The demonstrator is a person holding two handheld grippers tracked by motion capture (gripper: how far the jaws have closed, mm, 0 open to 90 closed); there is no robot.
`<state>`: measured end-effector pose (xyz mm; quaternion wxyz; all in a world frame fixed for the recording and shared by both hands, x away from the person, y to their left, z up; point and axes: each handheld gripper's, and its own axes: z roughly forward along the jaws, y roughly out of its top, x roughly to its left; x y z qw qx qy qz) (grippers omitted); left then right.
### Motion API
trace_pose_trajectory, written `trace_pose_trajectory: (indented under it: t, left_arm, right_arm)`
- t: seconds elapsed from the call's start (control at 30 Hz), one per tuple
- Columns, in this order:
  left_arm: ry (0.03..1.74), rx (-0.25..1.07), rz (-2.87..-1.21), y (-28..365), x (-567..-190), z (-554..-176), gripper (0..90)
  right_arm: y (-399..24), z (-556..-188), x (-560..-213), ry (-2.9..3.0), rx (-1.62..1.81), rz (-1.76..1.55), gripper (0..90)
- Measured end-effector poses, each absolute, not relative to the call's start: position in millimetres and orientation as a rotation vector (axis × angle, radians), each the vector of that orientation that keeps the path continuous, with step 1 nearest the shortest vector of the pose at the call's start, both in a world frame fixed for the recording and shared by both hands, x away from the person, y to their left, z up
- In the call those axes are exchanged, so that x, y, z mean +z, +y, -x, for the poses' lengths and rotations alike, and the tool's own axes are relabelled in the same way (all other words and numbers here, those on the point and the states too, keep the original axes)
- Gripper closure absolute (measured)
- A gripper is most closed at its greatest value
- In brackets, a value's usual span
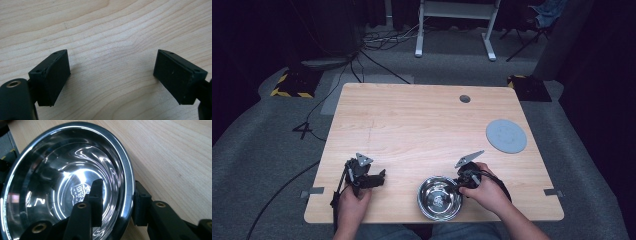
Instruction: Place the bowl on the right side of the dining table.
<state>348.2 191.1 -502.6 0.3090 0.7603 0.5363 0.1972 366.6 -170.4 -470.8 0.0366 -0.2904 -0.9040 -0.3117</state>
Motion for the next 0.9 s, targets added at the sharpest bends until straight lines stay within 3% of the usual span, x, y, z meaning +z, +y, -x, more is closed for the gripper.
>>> trace_pose_trajectory:
  t: [0.67, 0.9]
  left_arm:
    - [1.417, 0.521, -2.009, 191.1, -502.6, -348.2, 13.8]
    - [1.417, 0.52, -2.01, 191.1, -502.5, -348.2, 13.7]
  right_arm:
    - [-163.3, -372.7, -474.0, -2.663, -0.851, 0.975, 87.3]
    - [-161.8, -368.8, -457.0, -2.795, -0.909, 1.021, 87.6]
